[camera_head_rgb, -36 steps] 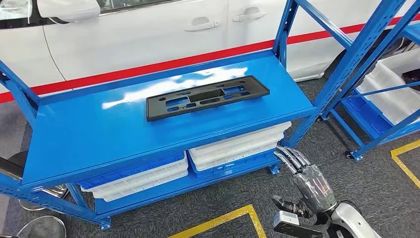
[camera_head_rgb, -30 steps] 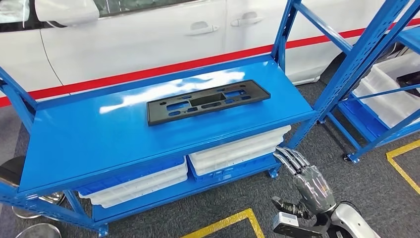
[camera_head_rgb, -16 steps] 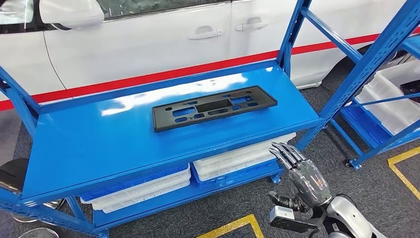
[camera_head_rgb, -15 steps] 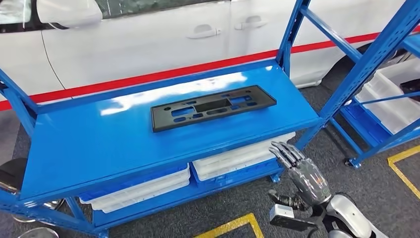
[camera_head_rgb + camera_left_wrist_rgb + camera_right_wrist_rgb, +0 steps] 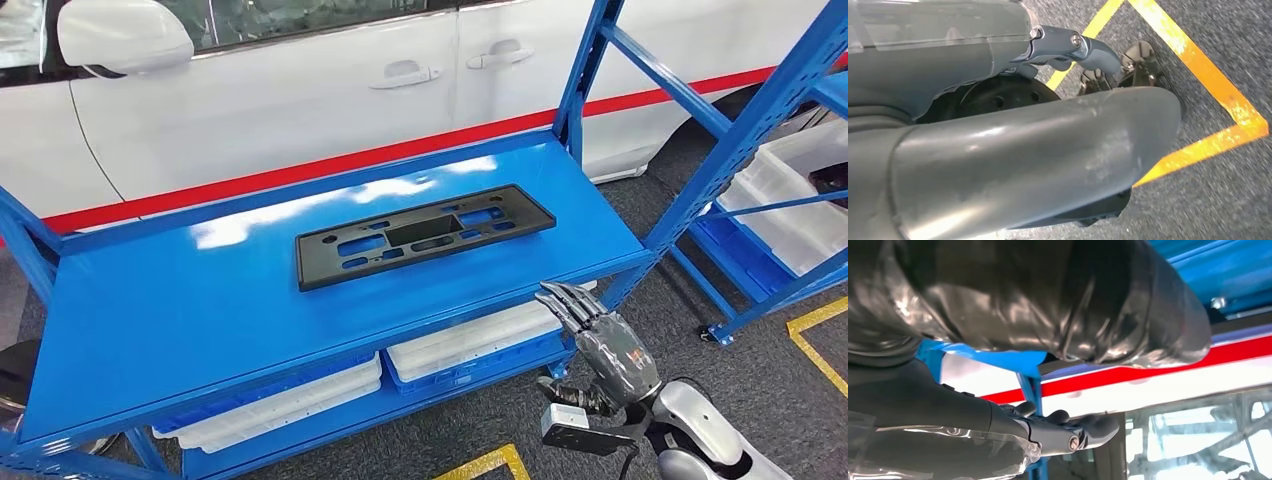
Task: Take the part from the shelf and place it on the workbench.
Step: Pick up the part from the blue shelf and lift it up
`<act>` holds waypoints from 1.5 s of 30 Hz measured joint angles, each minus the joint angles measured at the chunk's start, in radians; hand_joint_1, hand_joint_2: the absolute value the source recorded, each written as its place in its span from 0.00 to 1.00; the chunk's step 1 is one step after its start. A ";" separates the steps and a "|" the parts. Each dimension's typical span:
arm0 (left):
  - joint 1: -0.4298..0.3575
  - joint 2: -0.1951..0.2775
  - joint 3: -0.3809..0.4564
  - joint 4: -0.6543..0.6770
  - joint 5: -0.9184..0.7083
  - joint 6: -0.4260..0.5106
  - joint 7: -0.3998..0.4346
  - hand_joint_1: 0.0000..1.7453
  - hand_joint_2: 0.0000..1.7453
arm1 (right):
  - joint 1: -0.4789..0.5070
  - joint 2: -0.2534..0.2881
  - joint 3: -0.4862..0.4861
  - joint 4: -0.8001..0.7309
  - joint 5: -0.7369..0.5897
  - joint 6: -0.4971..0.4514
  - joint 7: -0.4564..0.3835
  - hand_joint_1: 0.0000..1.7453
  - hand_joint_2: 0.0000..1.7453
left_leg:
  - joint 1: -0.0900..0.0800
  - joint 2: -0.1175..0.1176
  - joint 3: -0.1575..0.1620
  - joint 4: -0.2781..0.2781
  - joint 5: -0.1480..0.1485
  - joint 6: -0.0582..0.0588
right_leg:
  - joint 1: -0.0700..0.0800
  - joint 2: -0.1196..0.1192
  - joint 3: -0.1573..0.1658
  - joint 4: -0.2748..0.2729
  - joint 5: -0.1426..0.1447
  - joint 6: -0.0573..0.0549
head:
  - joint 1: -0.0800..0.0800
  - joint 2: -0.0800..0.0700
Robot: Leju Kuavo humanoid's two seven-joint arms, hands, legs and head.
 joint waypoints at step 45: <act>0.014 0.013 0.035 0.002 0.036 -0.057 0.031 0.00 0.00 | -0.057 -0.102 0.025 -0.047 -0.062 0.087 0.015 0.00 0.00 | 0.009 -0.004 0.053 -0.029 -0.043 0.018 | -0.002 -0.005 -0.083 0.034 0.057 0.018 | -0.001 0.000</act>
